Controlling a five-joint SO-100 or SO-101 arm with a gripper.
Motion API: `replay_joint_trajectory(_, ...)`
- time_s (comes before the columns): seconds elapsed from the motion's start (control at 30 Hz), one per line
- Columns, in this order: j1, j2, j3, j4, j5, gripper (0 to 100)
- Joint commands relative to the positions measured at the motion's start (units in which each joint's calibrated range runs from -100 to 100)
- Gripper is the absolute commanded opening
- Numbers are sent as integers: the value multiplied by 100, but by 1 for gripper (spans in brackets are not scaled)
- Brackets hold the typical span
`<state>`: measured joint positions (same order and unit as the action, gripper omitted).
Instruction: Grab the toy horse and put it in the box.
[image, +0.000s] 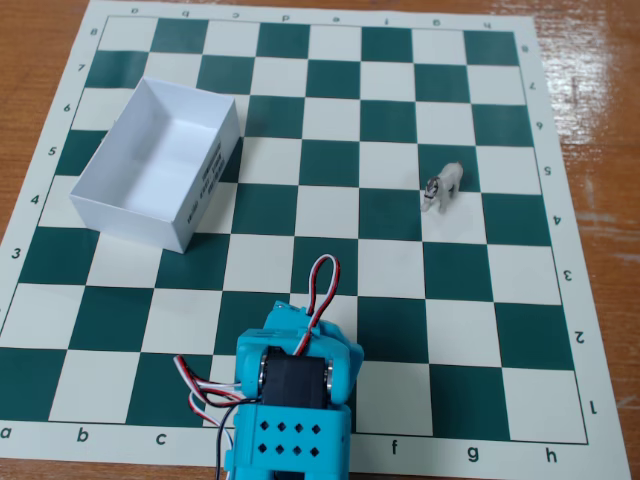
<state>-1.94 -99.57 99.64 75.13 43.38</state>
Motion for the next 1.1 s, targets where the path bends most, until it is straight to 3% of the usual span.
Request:
replay_joint_trajectory(0.0, -6, -25, -64, 37, 16, 0)
replay_joint_trajectory(0.33, 1, 400, -1611, -38, 90, 0)
replay_joint_trajectory(1.07, 880, 7152, -6154, -1575, -106, 0)
